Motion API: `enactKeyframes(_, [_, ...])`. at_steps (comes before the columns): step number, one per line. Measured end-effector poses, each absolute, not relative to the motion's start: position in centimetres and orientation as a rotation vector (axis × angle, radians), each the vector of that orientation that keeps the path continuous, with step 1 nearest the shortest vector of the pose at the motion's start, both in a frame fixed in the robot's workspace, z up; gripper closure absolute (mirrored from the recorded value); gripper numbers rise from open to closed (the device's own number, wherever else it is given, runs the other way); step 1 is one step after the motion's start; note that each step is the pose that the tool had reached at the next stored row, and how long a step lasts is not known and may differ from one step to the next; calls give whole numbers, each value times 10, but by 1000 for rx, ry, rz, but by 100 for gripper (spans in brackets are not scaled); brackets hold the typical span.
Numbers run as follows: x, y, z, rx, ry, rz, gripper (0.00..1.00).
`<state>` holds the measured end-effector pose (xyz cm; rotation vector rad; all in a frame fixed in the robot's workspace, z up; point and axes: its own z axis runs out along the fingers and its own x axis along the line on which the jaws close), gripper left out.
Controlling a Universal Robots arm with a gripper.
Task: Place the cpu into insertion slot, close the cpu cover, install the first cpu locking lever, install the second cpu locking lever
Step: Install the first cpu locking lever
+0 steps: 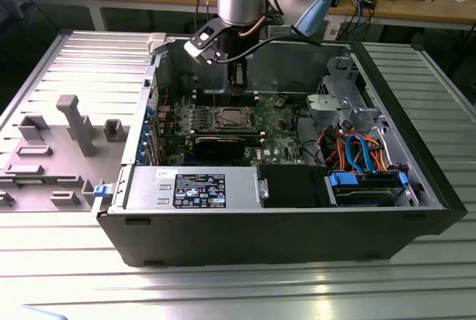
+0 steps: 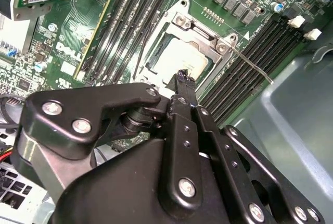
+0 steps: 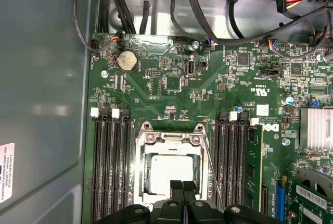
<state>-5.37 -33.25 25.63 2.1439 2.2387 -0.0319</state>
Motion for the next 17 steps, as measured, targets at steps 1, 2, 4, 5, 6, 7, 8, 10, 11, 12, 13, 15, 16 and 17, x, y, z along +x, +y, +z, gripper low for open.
enactKeyframes(1, [-54, -333, 257, 2144, 2239, -32, 89])
enactKeyframes(2, [-54, -333, 258, 2144, 2239, -32, 89])
enactKeyframes(4, [-54, -333, 260, 2144, 2239, -32, 89])
enactKeyframes(5, [-54, -333, 260, 2144, 2239, -32, 89])
enactKeyframes(6, [-54, -333, 261, 2144, 2239, -32, 89])
enactKeyframes(7, [-54, -333, 262, 2144, 2239, -32, 89])
enactKeyframes(8, [-54, -333, 263, 2144, 2239, -32, 89])
enactKeyframes(10, [-54, -333, 265, 2144, 2239, -32, 89])
enactKeyframes(11, [-54, -333, 266, 2144, 2239, -32, 89])
enactKeyframes(12, [-54, -333, 267, 2144, 2238, -31, 89])
enactKeyframes(13, [-54, -333, 268, 2144, 2238, -31, 89])
enactKeyframes(15, [-54, -333, 270, 2144, 2238, -31, 89])
enactKeyframes(16, [-54, -333, 272, 2143, 2238, -31, 89])
enactKeyframes(17, [-54, -333, 273, 2143, 2238, -31, 89])
